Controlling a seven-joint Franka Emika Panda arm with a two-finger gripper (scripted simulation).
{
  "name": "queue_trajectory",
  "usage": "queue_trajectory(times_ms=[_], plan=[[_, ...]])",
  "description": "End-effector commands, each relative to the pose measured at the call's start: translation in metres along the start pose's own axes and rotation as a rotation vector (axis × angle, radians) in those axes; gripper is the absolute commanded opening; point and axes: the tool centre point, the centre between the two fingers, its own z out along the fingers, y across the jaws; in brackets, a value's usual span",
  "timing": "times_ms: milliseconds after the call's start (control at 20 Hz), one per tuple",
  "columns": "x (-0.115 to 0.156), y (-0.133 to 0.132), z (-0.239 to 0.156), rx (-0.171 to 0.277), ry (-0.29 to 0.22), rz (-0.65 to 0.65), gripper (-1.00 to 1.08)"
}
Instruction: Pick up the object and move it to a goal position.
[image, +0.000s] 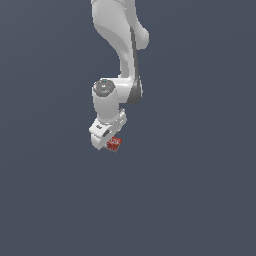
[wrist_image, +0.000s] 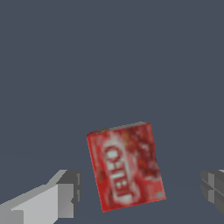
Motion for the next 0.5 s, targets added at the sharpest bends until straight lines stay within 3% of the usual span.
queue_trajectory(times_ms=[0,450], plan=[[-0.004,-0.001,0.005,0.001,0.0,-0.055,1.0],[-0.013,-0.004,0.015,0.003,0.002,-0.176,1.0]])
